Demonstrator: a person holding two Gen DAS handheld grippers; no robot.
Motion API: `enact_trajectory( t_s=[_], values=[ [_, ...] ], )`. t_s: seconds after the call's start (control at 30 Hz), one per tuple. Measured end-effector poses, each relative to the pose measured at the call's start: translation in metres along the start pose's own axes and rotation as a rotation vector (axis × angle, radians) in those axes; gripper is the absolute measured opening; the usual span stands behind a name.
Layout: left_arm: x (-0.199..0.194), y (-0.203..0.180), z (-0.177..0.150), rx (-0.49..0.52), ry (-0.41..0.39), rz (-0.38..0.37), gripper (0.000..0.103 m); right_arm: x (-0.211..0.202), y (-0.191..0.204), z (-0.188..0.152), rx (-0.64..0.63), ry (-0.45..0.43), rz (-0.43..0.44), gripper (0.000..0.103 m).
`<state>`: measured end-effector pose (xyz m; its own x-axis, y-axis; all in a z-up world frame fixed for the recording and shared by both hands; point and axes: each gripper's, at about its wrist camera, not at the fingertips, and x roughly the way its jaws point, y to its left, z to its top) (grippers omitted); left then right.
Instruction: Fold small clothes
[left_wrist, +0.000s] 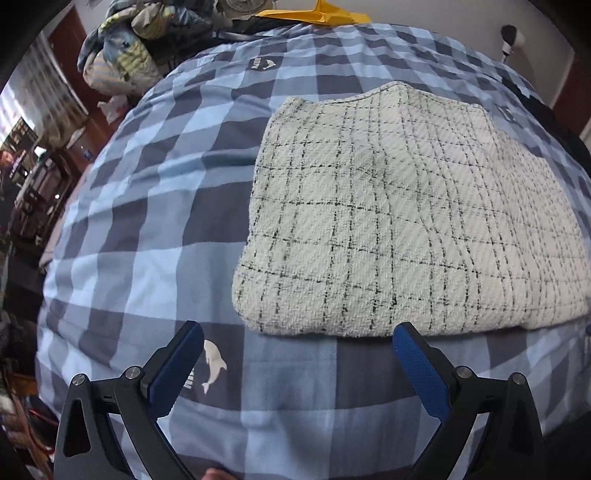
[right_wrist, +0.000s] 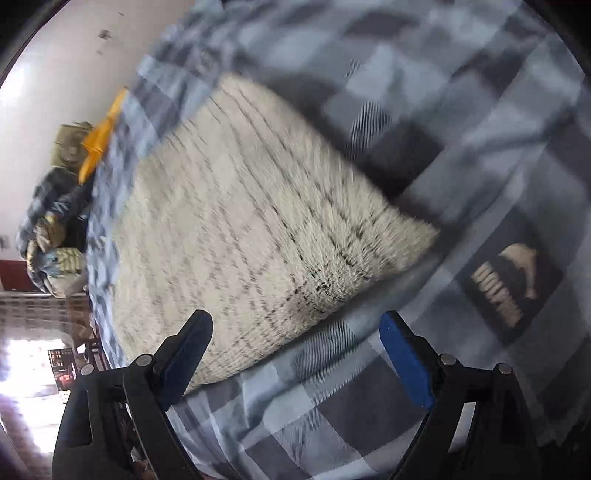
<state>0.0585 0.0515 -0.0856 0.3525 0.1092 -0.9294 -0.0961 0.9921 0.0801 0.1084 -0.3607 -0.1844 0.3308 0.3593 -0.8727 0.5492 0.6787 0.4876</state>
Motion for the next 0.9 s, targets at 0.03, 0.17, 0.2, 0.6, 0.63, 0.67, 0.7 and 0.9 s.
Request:
enact_trajectory(
  t_s=[0.03, 0.17, 0.2, 0.6, 0.63, 0.67, 0.7, 0.9],
  values=[
    [0.001, 0.0, -0.001, -0.005, 0.005, 0.001, 0.103, 0.01, -0.003, 0.005, 0.03, 0.018, -0.003, 0.09],
    [0.003, 0.006, 0.002, -0.034, 0.016, 0.001, 0.103, 0.028, -0.005, 0.02, 0.086, 0.033, -0.009, 0.09],
    [0.003, 0.006, 0.002, -0.034, 0.012, 0.012, 0.103, 0.032, -0.002, 0.026, 0.089, 0.027, -0.009, 0.089],
    [0.002, 0.016, 0.001, -0.052, 0.005, 0.036, 0.103, 0.032, 0.007, 0.03, 0.051, -0.01, 0.099, 0.014],
    [0.003, 0.016, 0.001, -0.05, 0.006, 0.039, 0.103, 0.027, 0.005, 0.027, 0.05, -0.018, 0.104, 0.013],
    [0.004, 0.017, 0.001, -0.05, 0.009, 0.042, 0.103, 0.024, 0.005, 0.026, 0.051, -0.028, 0.113, 0.013],
    [0.006, 0.019, 0.0, -0.052, 0.015, 0.048, 0.103, 0.02, 0.003, 0.024, 0.054, -0.04, 0.123, 0.012],
    [0.006, 0.039, 0.002, -0.077, -0.005, 0.196, 0.103, 0.006, -0.016, 0.014, 0.117, -0.075, 0.119, 0.011]
  ],
)
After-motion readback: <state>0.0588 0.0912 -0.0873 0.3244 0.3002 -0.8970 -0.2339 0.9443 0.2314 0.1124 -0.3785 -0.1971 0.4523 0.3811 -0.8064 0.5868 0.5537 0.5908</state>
